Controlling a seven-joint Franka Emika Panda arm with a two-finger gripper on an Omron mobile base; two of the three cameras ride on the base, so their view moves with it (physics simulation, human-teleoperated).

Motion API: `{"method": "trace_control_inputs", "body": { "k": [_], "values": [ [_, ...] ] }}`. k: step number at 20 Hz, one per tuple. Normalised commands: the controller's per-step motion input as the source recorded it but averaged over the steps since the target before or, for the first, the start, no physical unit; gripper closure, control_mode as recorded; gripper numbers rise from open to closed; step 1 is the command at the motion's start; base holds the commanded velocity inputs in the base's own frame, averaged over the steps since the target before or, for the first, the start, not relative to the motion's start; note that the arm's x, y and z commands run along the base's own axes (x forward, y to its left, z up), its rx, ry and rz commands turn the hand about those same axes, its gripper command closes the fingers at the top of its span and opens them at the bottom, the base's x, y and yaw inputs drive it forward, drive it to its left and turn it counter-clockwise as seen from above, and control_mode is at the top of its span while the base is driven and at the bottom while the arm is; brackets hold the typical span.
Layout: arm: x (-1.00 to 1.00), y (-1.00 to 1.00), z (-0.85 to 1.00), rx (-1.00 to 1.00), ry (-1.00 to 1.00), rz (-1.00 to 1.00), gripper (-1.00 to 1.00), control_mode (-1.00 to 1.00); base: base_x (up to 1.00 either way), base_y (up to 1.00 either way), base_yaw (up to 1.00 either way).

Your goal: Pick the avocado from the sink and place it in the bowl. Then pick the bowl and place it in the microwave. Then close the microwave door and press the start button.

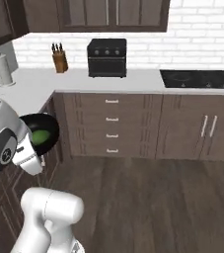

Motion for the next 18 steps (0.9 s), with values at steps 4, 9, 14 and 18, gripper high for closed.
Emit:
{"method": "trace_control_inputs", "body": {
  "k": [4, 9, 14, 18],
  "values": [
    [0.00, 0.00, 0.00, 0.00, 0.00, 0.00, 1.00, 1.00, 0.00, -0.10, -0.87],
    [0.00, 0.00, 0.00, 0.00, 0.00, 0.00, 1.00, 1.00, 0.00, -0.37, -0.75],
    [0.00, 0.00, 0.00, 0.00, 0.00, 0.00, 1.00, 1.00, 0.00, -0.42, -0.73],
    [0.00, 0.00, 0.00, 0.00, 0.00, 0.00, 1.00, 1.00, 0.00, -0.46, -0.72]
  ]
}}
